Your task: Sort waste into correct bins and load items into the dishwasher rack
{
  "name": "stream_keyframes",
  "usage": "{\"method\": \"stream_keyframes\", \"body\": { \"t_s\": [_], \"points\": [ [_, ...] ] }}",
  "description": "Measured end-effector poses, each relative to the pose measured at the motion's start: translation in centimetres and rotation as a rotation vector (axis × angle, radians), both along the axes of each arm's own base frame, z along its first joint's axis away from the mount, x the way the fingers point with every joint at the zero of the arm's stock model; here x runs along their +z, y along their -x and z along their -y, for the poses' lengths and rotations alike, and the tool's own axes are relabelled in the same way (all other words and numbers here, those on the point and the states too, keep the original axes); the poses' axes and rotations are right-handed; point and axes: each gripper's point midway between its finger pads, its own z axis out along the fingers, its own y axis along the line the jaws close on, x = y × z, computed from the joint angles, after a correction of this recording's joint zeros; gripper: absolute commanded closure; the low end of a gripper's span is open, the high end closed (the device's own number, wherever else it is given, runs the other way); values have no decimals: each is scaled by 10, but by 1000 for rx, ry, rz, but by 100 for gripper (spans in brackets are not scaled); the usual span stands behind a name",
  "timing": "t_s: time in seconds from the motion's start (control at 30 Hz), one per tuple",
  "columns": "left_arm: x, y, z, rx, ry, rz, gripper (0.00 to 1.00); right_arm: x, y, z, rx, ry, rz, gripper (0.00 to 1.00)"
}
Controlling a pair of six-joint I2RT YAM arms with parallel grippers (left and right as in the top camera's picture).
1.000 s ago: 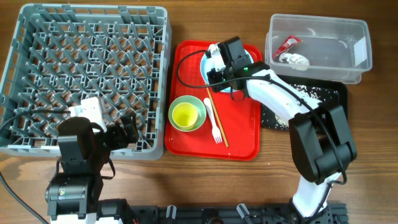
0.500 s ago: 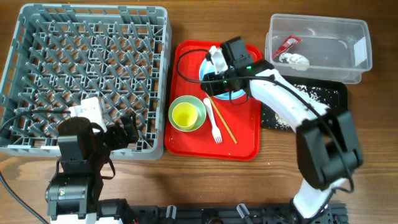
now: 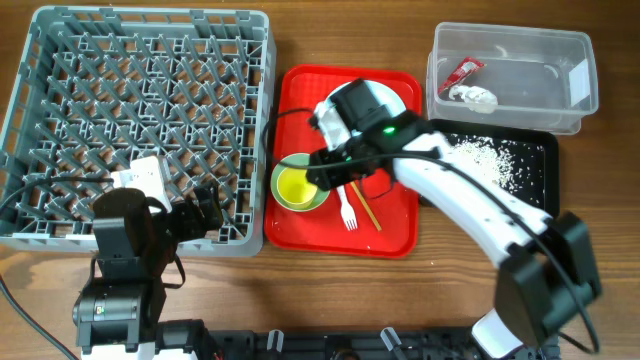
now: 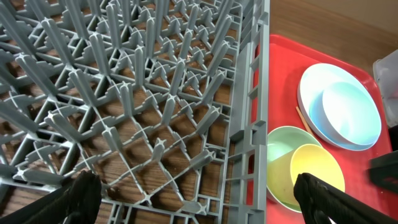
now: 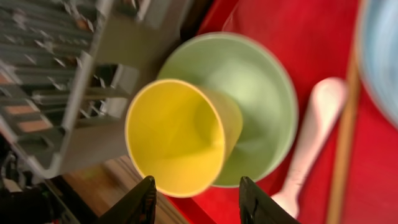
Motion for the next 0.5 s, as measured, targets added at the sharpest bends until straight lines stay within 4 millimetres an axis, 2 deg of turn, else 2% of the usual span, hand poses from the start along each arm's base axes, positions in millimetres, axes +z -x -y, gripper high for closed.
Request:
{"method": "stream_keyframes", "body": {
  "t_s": [0.07,0.2,0.27,0.43,0.5],
  "points": [
    [-1,1,0,0,0,-4,0,-20,5,-5,-6,43,-37,57],
    [-1,1,0,0,0,-6,0,-54,-6,-2,-84,119,-66,87],
    [-1,1,0,0,0,-6,0,-63,-7,-1,-100,135,-75,96],
    [-1,1,0,0,0,-6,0,-56,-16,1,-130,118,-52,95],
    [-1,1,0,0,0,-6,0,-25,-29,9,-169,68,9,96]
  ]
}}
